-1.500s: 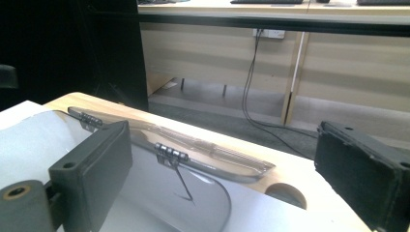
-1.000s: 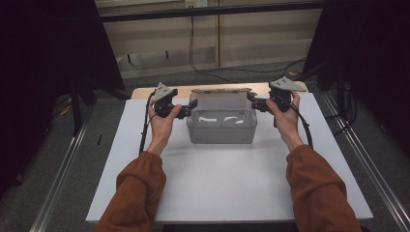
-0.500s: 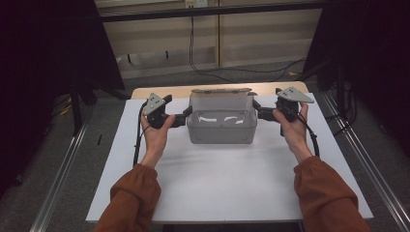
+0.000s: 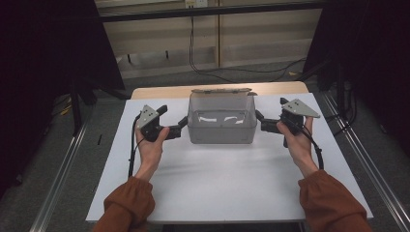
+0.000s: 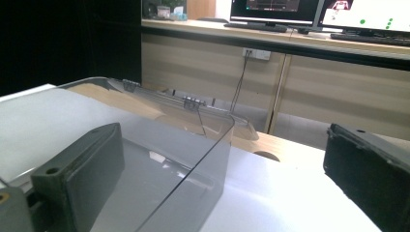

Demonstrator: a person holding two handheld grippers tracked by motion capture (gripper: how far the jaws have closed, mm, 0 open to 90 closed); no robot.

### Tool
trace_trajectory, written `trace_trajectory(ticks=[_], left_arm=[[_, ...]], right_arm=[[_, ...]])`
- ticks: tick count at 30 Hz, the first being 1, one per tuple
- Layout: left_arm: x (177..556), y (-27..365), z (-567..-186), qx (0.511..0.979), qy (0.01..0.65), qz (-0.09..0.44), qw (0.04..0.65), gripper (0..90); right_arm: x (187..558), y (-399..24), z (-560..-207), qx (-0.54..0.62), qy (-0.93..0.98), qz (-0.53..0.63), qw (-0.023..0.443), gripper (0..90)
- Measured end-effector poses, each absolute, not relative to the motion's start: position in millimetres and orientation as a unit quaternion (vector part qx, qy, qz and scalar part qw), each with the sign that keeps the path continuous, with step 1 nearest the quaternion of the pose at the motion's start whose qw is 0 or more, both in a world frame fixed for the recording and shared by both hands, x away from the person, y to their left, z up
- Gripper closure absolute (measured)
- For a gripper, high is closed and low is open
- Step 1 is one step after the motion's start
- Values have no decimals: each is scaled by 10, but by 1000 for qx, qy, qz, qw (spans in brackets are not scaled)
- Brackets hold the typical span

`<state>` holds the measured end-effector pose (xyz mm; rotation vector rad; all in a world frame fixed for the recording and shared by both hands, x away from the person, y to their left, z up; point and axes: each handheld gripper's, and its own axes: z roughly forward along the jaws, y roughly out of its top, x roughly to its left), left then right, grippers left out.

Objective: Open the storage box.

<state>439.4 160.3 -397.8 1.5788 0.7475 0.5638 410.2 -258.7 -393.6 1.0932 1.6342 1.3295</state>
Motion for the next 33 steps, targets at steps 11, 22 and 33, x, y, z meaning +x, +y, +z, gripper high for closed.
trace_trajectory(ticks=[11,22,33], left_arm=[[4027,1782,-4115,673,339,247,609,48],[3616,1970,-4251,663,364,262,599,48],[3246,2191,-4345,642,410,273,587,43]], right_arm=[[3730,-2656,-4071,434,632,515,383,8],[3249,-2817,-4208,450,612,516,397,3],[2687,-2980,-4325,470,601,498,412,0]])
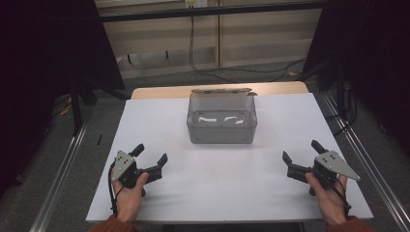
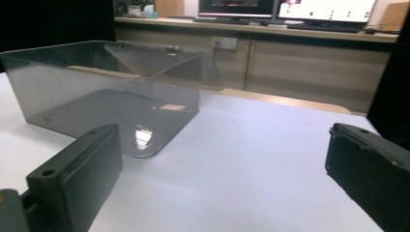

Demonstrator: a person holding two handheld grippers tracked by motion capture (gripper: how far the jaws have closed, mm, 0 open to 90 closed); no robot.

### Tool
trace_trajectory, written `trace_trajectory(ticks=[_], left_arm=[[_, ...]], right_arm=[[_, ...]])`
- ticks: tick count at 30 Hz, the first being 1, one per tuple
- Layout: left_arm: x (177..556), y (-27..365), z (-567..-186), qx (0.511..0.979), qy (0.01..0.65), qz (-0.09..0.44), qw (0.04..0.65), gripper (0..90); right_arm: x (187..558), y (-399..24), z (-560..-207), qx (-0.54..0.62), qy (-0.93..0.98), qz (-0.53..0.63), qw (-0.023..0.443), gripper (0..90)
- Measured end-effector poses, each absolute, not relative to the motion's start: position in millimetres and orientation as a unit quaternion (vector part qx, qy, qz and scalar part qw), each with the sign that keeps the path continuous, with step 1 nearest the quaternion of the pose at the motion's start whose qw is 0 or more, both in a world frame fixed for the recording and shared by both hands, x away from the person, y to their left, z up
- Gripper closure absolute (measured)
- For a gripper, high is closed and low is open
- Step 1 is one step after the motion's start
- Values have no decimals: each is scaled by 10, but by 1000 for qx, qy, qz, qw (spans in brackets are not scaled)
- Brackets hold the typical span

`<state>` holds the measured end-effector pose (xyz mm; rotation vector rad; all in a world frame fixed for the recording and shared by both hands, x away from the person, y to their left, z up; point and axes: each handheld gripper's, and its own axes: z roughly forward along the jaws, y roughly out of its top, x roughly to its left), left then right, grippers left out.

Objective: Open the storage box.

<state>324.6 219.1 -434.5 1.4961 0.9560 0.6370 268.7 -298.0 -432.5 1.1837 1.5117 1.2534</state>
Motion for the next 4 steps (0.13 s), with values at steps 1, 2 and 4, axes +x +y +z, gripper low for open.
trace_trajectory(ticks=[1,2,4], left_arm=[[3233,2208,-4346,644,413,272,584,43],[3215,2224,-4347,641,417,273,584,42],[3209,2246,-4340,638,421,272,585,37]], right_arm=[[2663,-2988,-4330,470,599,502,409,0],[2649,-2995,-4338,471,600,502,409,0],[2642,-2990,-4371,473,602,501,404,0]])
